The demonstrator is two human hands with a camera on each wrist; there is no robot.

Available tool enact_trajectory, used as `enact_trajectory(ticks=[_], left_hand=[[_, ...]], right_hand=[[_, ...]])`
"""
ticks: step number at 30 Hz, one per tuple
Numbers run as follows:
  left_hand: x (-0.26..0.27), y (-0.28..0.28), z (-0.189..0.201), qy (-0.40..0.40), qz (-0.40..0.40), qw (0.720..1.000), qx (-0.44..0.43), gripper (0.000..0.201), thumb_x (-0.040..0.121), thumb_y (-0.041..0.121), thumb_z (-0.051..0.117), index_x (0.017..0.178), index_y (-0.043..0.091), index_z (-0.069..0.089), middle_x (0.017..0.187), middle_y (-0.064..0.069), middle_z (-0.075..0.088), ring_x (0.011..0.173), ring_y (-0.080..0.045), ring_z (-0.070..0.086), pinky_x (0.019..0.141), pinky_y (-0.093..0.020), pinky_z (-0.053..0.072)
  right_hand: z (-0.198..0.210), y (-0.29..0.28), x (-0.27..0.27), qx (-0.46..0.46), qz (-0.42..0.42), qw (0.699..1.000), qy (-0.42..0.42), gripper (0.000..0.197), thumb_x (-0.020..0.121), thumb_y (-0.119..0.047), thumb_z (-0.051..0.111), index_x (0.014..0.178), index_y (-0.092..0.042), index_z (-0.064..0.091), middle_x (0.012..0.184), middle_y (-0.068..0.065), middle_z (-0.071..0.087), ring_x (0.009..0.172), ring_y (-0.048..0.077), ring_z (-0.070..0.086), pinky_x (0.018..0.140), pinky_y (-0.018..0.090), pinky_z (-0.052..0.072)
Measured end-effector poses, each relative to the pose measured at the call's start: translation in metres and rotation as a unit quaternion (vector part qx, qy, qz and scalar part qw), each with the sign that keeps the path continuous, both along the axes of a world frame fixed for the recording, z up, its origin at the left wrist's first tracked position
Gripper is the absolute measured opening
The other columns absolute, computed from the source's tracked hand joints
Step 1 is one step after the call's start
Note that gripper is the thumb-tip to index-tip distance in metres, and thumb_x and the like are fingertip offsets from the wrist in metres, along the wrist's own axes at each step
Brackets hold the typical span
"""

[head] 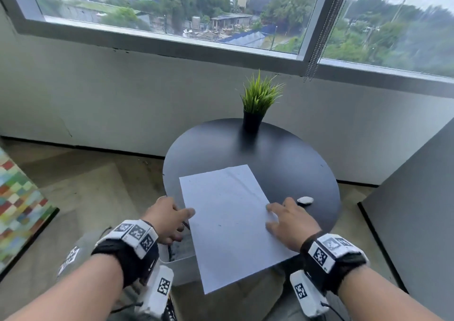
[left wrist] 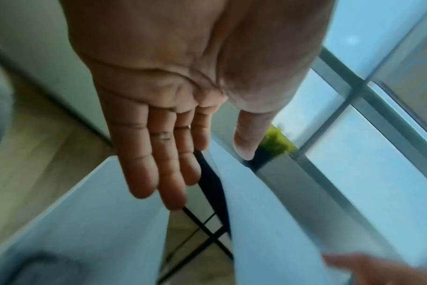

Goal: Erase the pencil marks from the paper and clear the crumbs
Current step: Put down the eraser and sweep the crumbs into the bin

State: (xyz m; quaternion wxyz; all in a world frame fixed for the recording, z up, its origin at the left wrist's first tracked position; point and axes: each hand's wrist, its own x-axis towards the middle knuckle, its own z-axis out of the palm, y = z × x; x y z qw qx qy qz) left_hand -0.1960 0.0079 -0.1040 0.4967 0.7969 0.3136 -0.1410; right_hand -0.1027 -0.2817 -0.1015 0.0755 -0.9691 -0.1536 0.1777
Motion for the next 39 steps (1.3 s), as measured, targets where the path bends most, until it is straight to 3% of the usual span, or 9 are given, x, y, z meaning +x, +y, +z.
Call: enact_trajectory(ticks=[4, 10, 14, 18, 21, 24, 27, 32, 39], left_hand=[[-0.014, -0.009, 0.015, -0.031, 0.088, 0.972, -0.215, 0.023, 0.098, 0.030, 0.060, 0.099, 0.007, 0.058, 0.080, -0.020, 0.069, 0.067, -0.030, 0.064, 0.074, -0.042, 0.055], [0.000, -0.009, 0.027, -0.104, -0.001, 0.993, -0.053, 0.009, 0.092, 0.010, 0.064, 0.091, 0.003, 0.069, 0.086, -0.015, 0.070, 0.064, -0.025, 0.060, 0.063, -0.030, 0.050], [0.021, -0.001, 0.052, -0.171, -0.018, 0.979, -0.114, 0.017, 0.075, 0.023, 0.074, 0.091, 0.017, 0.077, 0.097, -0.019, 0.073, 0.080, -0.029, 0.061, 0.087, -0.058, 0.053], [0.037, 0.000, 0.093, -0.231, -0.034, 0.961, -0.145, 0.010, 0.093, 0.008, 0.067, 0.091, 0.013, 0.076, 0.089, -0.007, 0.069, 0.075, -0.019, 0.062, 0.085, -0.041, 0.053], [0.047, 0.001, 0.112, -0.279, -0.051, 0.947, -0.149, 0.010, 0.093, 0.012, 0.068, 0.098, 0.010, 0.076, 0.093, -0.008, 0.069, 0.082, -0.022, 0.060, 0.083, -0.037, 0.052], [0.052, -0.004, 0.121, -0.338, -0.026, 0.927, -0.163, 0.010, 0.094, 0.010, 0.064, 0.098, 0.011, 0.074, 0.085, -0.004, 0.070, 0.070, -0.014, 0.066, 0.061, -0.023, 0.053], [0.051, -0.012, 0.108, -0.340, 0.005, 0.925, -0.168, 0.012, 0.096, 0.012, 0.063, 0.099, 0.015, 0.074, 0.085, -0.004, 0.071, 0.072, -0.016, 0.066, 0.060, -0.027, 0.052], [0.047, -0.018, 0.073, -0.241, -0.037, 0.968, -0.062, 0.017, 0.097, 0.013, 0.061, 0.087, 0.021, 0.073, 0.076, -0.002, 0.065, 0.071, -0.023, 0.056, 0.057, -0.028, 0.047], [0.058, -0.014, 0.073, -0.200, -0.060, 0.978, 0.001, 0.015, 0.094, 0.010, 0.060, 0.082, 0.014, 0.068, 0.075, -0.006, 0.064, 0.058, -0.020, 0.059, 0.054, -0.026, 0.045]], right_hand=[[-0.005, 0.010, -0.018, 0.004, 0.012, 1.000, -0.002, 0.045, 0.091, -0.038, 0.044, 0.135, -0.032, 0.041, 0.116, 0.003, 0.036, 0.113, 0.028, 0.048, 0.096, 0.042, 0.044], [0.001, 0.002, -0.010, 0.104, -0.062, 0.992, 0.035, 0.055, 0.087, -0.040, 0.059, 0.138, -0.031, 0.040, 0.121, 0.002, 0.043, 0.108, 0.023, 0.054, 0.095, 0.037, 0.045], [0.023, -0.013, 0.021, 0.287, -0.166, 0.942, 0.048, 0.057, 0.086, -0.039, 0.067, 0.137, -0.025, 0.046, 0.102, 0.001, 0.054, 0.095, 0.023, 0.056, 0.072, 0.038, 0.055], [0.070, -0.019, 0.043, 0.441, -0.178, 0.878, 0.050, 0.039, 0.090, -0.033, 0.068, 0.125, -0.030, 0.051, 0.093, -0.002, 0.053, 0.078, 0.019, 0.054, 0.059, 0.032, 0.047], [0.102, -0.015, 0.044, 0.500, -0.123, 0.857, 0.001, 0.010, 0.089, -0.023, 0.070, 0.083, -0.021, 0.062, 0.070, -0.004, 0.051, 0.065, 0.017, 0.045, 0.050, 0.027, 0.039], [0.118, -0.009, 0.036, 0.560, -0.088, 0.819, -0.086, 0.016, 0.089, -0.026, 0.069, 0.078, -0.015, 0.064, 0.063, -0.002, 0.049, 0.059, 0.017, 0.042, 0.046, 0.028, 0.038], [0.110, -0.007, 0.031, 0.512, -0.051, 0.842, -0.159, 0.027, 0.086, -0.051, 0.063, 0.087, -0.024, 0.066, 0.063, -0.010, 0.055, 0.061, 0.015, 0.048, 0.056, 0.041, 0.046], [0.086, -0.007, 0.027, 0.400, -0.080, 0.901, -0.146, 0.014, 0.090, -0.033, 0.063, 0.077, -0.035, 0.066, 0.060, -0.020, 0.060, 0.060, 0.013, 0.052, 0.061, 0.029, 0.042], [0.089, -0.008, 0.036, 0.363, -0.051, 0.913, -0.177, 0.029, 0.089, -0.048, 0.057, 0.082, -0.020, 0.061, 0.065, 0.001, 0.060, 0.068, 0.027, 0.058, 0.067, 0.045, 0.052]])
